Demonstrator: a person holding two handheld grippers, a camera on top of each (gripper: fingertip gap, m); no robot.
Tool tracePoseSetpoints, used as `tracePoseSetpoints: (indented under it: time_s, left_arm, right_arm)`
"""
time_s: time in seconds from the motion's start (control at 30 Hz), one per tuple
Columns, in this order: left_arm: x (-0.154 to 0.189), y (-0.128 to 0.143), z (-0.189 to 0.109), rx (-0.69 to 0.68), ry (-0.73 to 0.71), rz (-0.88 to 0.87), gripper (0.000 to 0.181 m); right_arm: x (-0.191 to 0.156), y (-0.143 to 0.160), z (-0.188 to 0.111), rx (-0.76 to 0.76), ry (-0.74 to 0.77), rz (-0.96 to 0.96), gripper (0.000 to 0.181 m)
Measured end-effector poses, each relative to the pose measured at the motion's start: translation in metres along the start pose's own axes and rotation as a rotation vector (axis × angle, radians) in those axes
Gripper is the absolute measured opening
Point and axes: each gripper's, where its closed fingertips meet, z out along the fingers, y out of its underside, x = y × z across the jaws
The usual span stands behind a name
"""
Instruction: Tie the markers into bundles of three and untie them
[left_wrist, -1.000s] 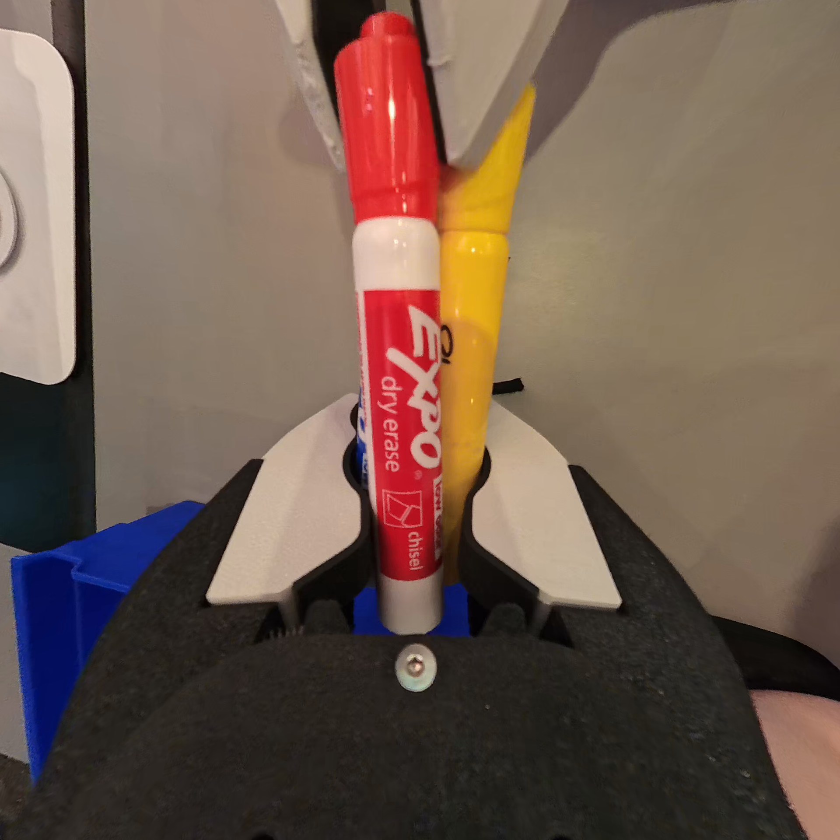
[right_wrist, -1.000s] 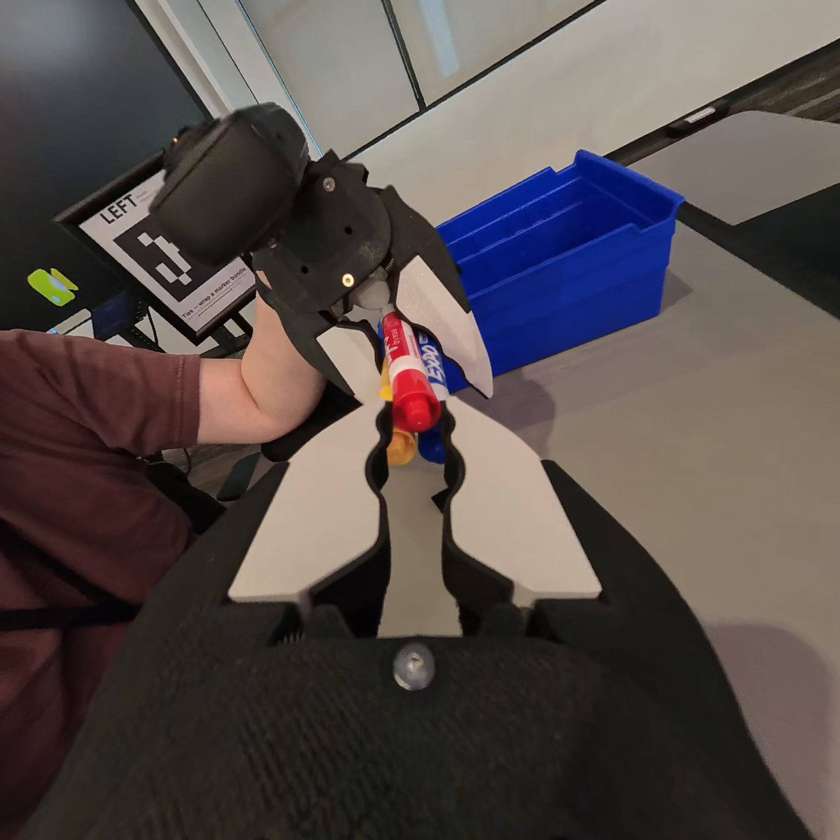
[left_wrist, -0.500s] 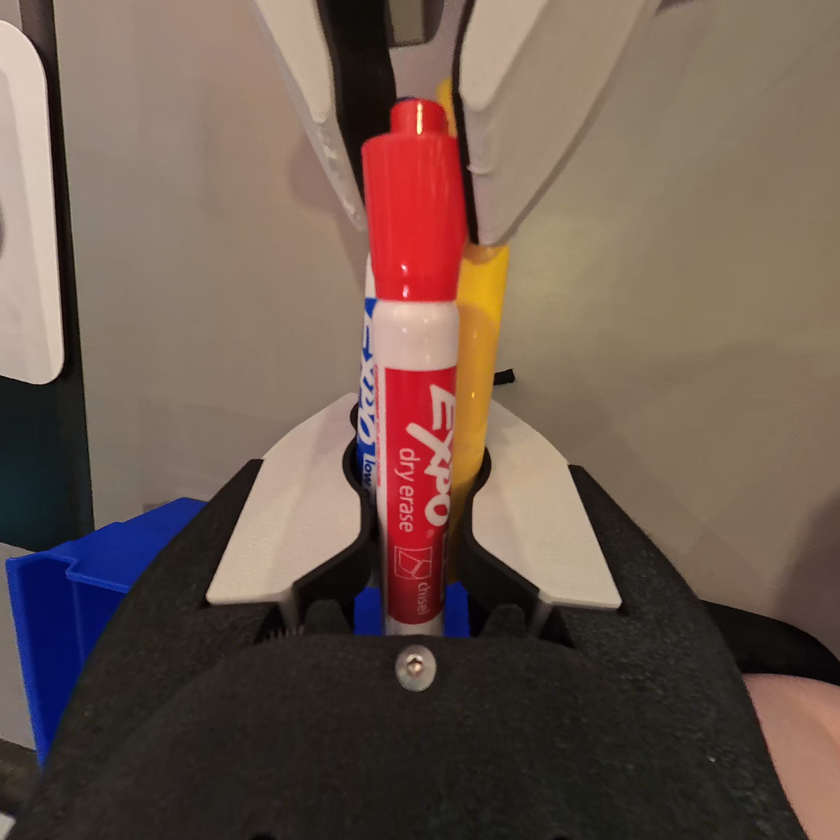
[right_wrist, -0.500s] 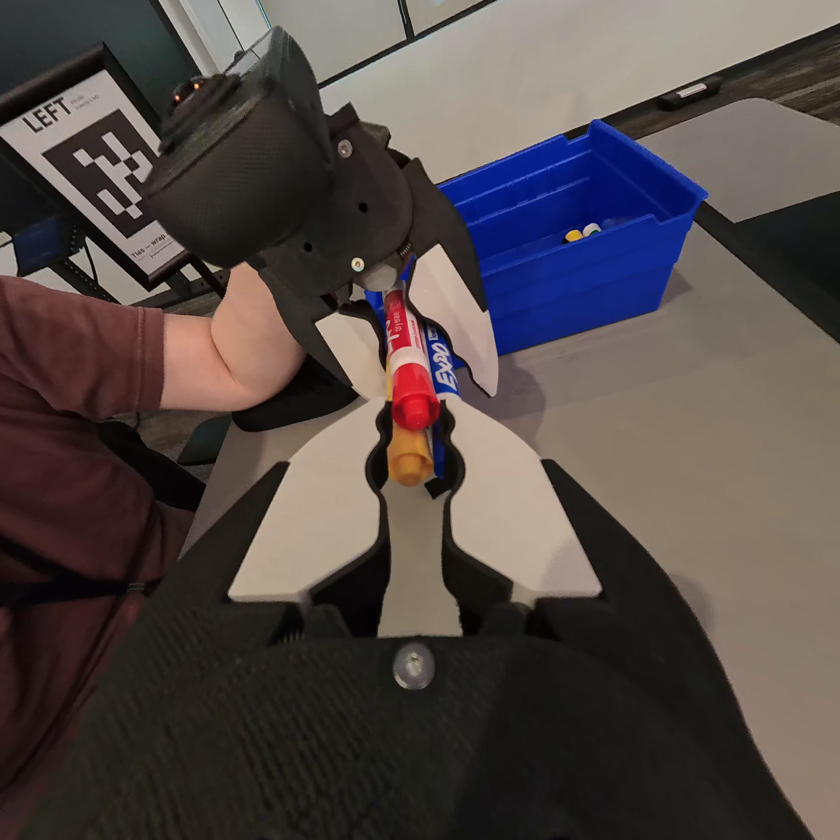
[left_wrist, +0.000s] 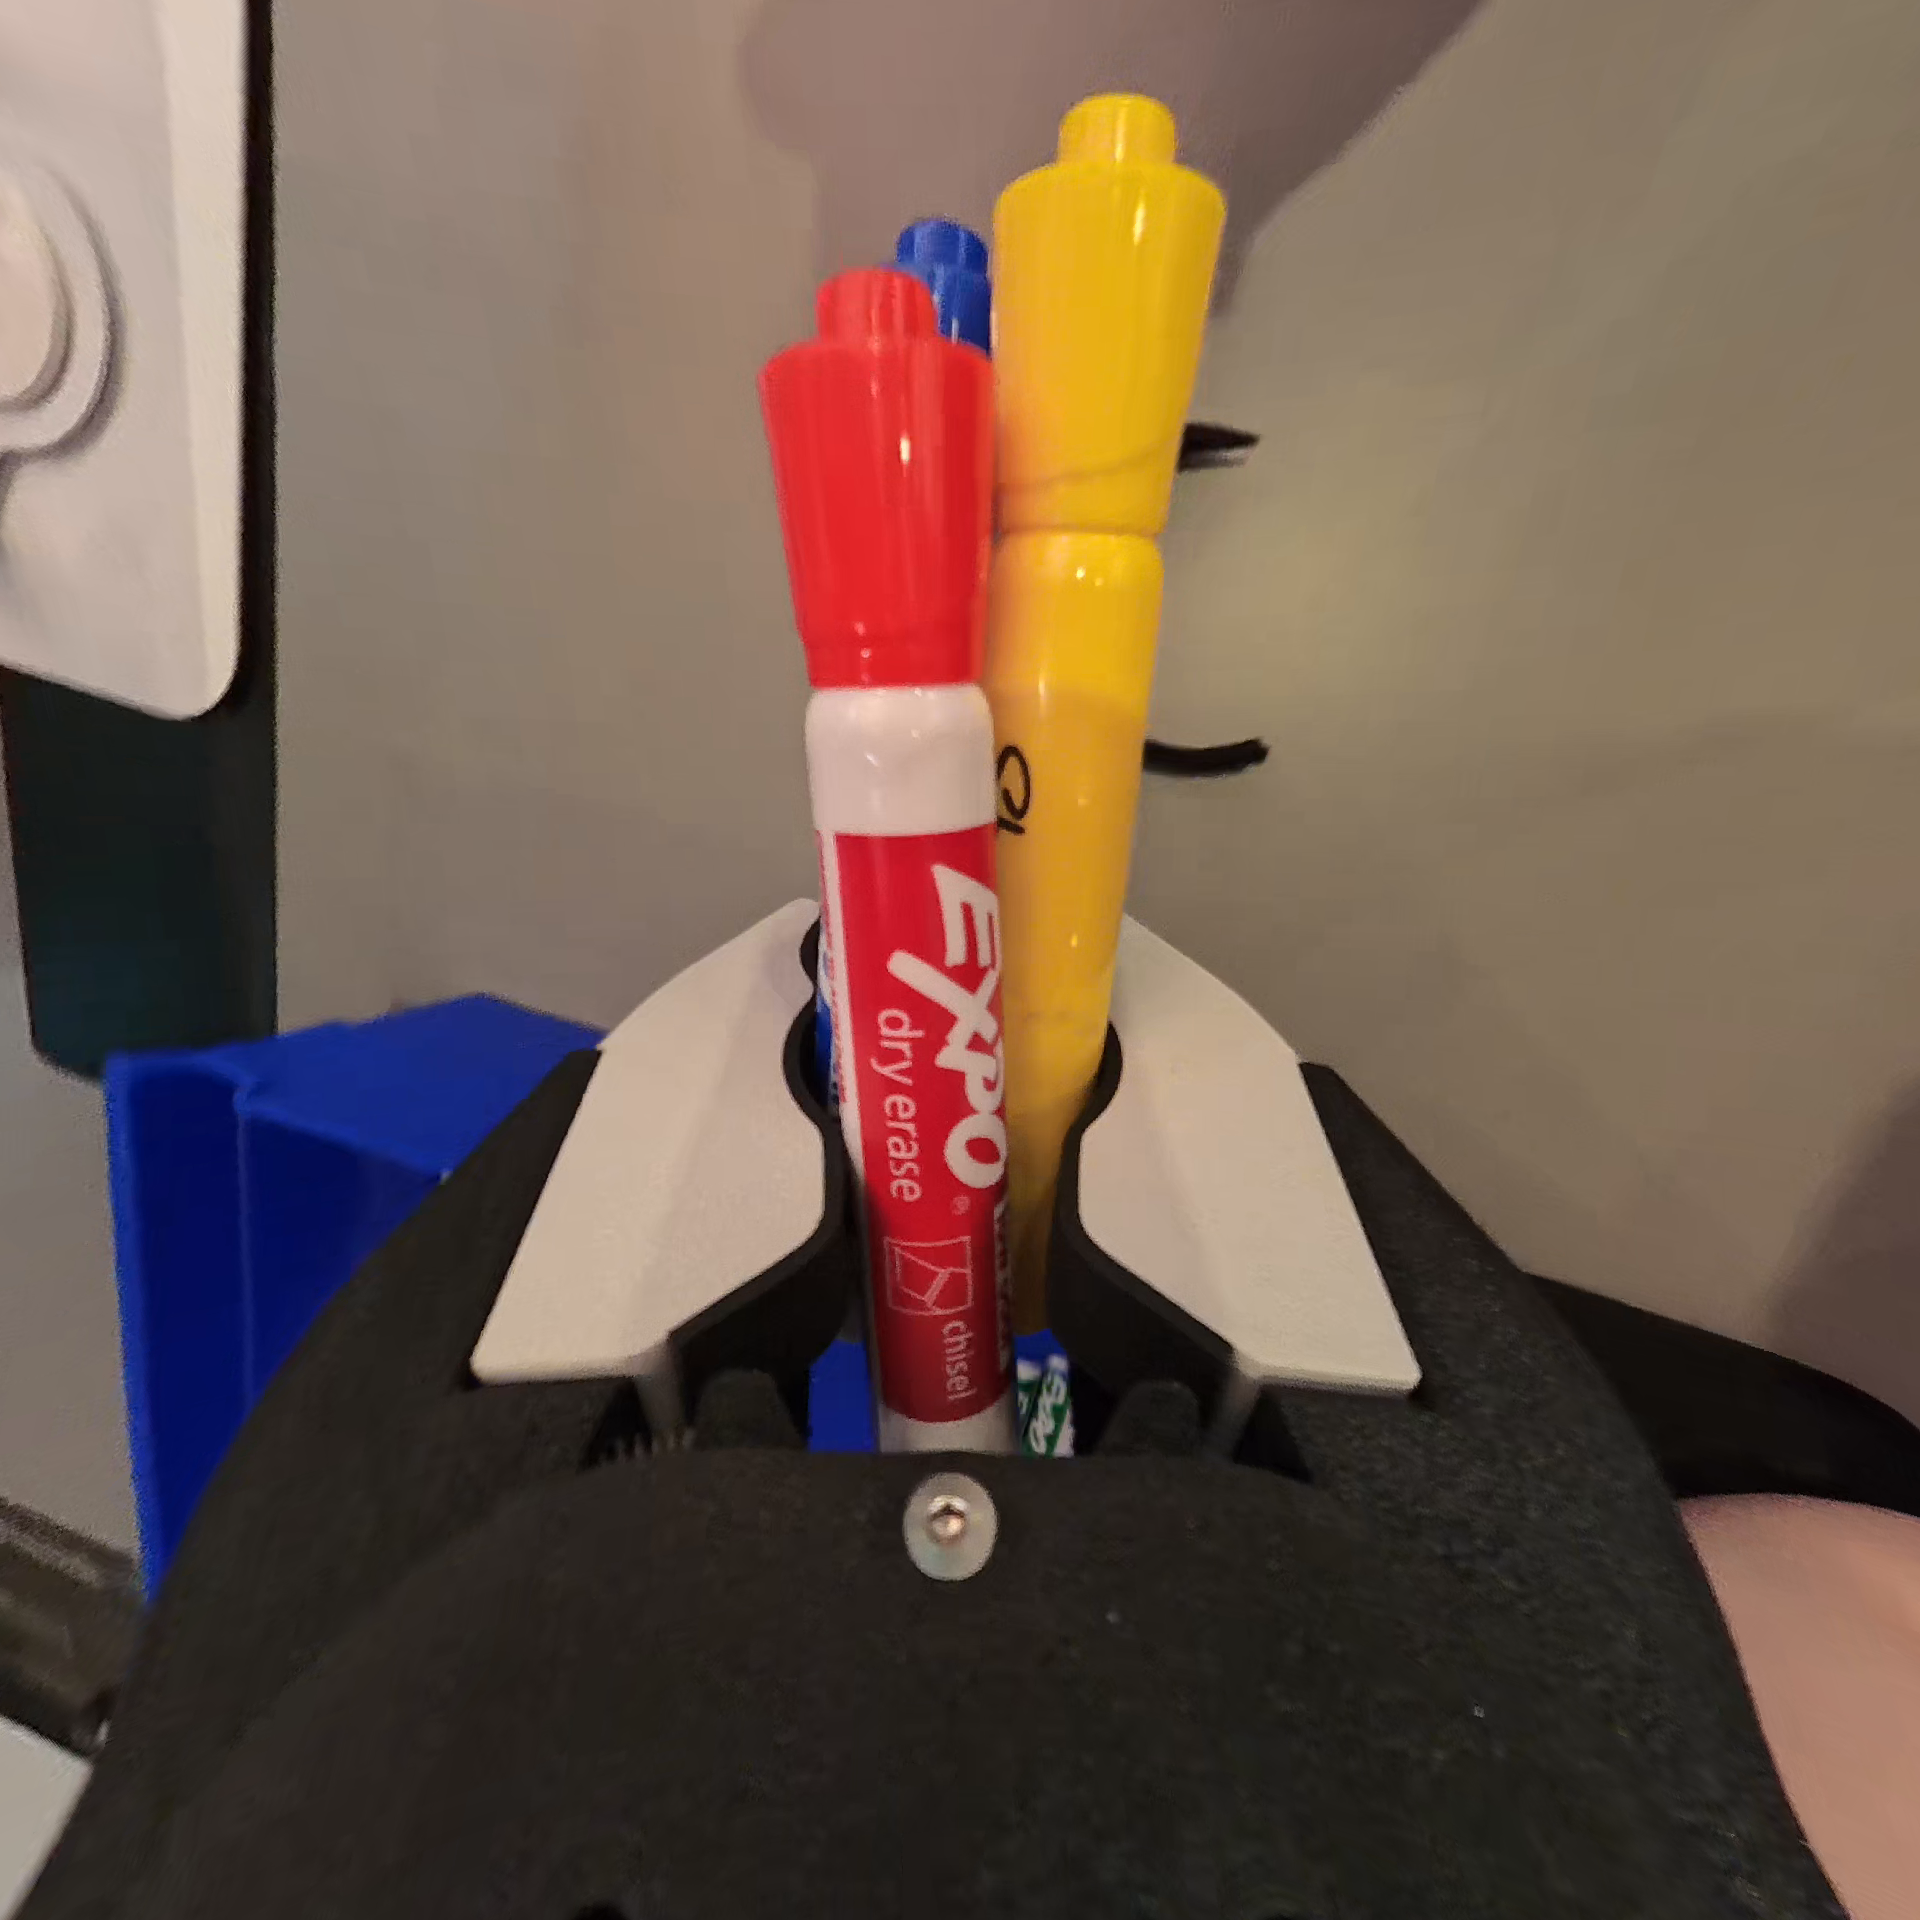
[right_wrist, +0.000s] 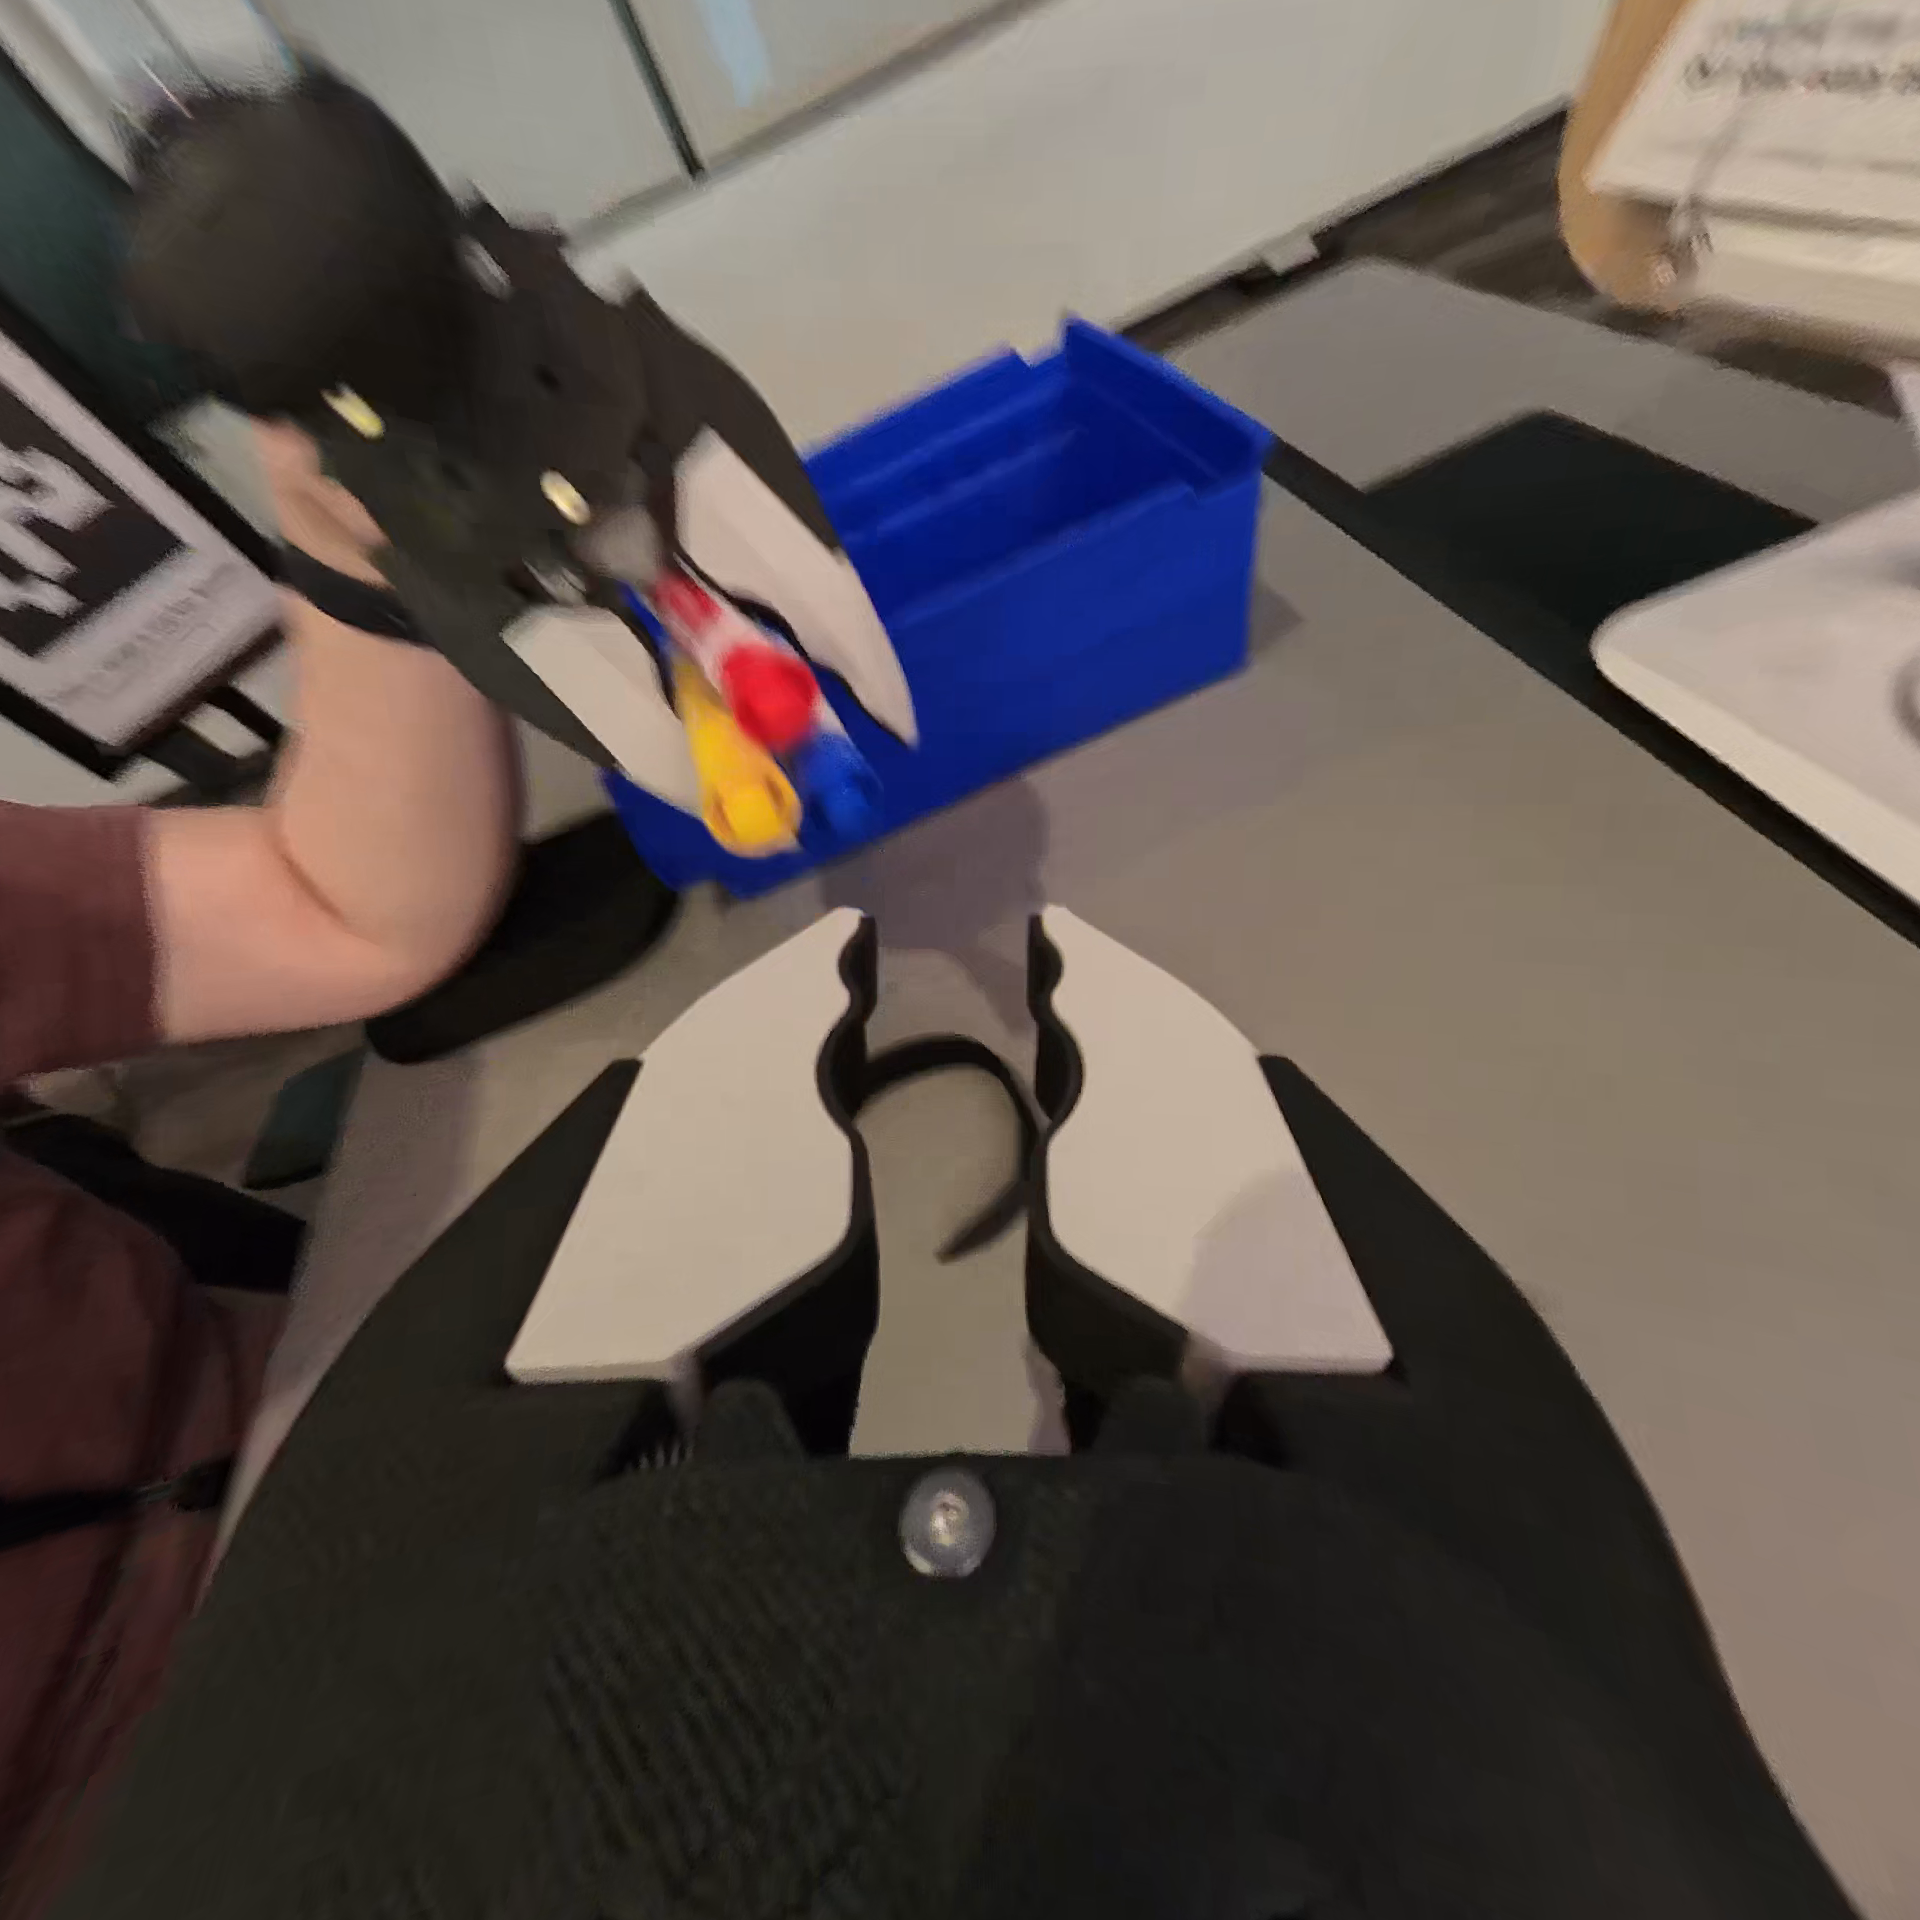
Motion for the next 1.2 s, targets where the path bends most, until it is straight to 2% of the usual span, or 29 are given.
tracePoseSetpoints:
  time_s: [0.07,0.17,0.27,0.4,0.47,0.53,0.63,0.77,0.87,0.97,1.03,1.1,1.2]
  left_arm:
    - [-0.011,0.010,-0.009,0.001,-0.039,-0.046,0.044]
    - [-0.022,0.023,-0.022,0.013,-0.079,-0.096,0.044]
    - [-0.030,0.036,-0.029,-0.002,-0.119,-0.137,0.044]
    - [-0.033,0.038,-0.034,0.015,-0.125,-0.148,0.044]
    - [-0.032,0.036,-0.035,0.025,-0.121,-0.139,0.043]
    - [-0.030,0.032,-0.034,0.037,-0.116,-0.123,0.044]
    - [-0.029,0.031,-0.032,0.037,-0.108,-0.119,0.044]
    - [-0.027,0.029,-0.030,0.037,-0.098,-0.110,0.043]
    - [-0.028,0.029,-0.028,0.028,-0.099,-0.111,0.043]
    - [-0.025,0.027,-0.022,0.023,-0.081,-0.098,0.043]
    - [-0.026,0.024,-0.019,0.023,-0.078,-0.097,0.043]
    - [-0.027,0.023,-0.014,0.021,-0.066,-0.111,0.043]
    - [-0.033,0.027,-0.003,-0.015,-0.072,-0.139,0.043]
  right_arm:
    - [0.015,0.024,0.007,-0.134,0.088,0.003,0.024]
    - [0.026,0.070,0.016,-0.402,0.183,0.150,0.016]
    - [0.018,0.087,0.026,-0.485,0.214,0.218,0.013]
    - [0.024,0.108,0.028,-0.616,0.334,0.164,0.020]
    - [0.017,0.110,0.044,-0.615,0.265,0.133,0.020]
    - [0.013,0.111,0.060,-0.616,0.200,0.017,0.022]
    - [0.022,0.116,0.065,-0.665,0.228,-0.140,0.024]
    - [0.024,0.124,0.061,-0.681,0.191,-0.058,0.023]
    - [0.032,0.130,0.058,-0.685,0.188,0.014,0.006]
    - [0.033,0.132,0.055,-0.693,0.177,-0.018,0.004]
    - [0.039,0.122,0.050,-0.666,0.233,-0.061,0.004]
    - [0.038,0.098,0.043,-0.597,0.279,-0.139,0.004]
    - [0.041,0.061,0.015,-0.545,0.432,-0.298,0.004]
